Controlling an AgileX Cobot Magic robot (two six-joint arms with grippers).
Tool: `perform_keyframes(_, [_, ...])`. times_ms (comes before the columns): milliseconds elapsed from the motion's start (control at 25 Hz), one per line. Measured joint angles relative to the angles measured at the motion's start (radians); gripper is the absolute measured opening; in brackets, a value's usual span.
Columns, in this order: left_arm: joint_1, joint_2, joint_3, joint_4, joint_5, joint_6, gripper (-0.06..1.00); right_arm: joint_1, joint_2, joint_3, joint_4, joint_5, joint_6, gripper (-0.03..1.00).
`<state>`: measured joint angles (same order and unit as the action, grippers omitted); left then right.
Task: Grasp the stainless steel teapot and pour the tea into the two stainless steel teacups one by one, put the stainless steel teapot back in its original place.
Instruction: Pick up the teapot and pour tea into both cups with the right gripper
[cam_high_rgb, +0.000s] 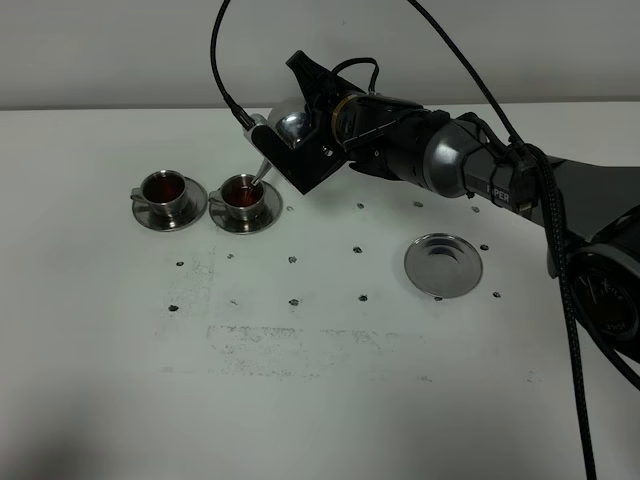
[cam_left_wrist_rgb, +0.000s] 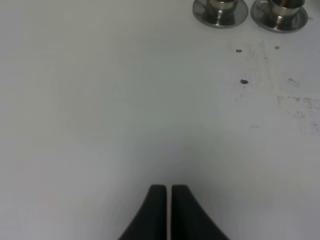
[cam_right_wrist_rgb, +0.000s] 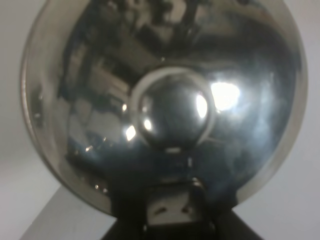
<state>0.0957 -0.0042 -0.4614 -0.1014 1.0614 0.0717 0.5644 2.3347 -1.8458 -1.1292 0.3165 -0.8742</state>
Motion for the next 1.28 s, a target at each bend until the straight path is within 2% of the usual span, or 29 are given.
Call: perform_keyframes(1280, [0.000,0.000,0.000,0.000,0.000,0.000,0.06,0.000,0.000,0.000,-0.024,-0.003,-0.001,0.18])
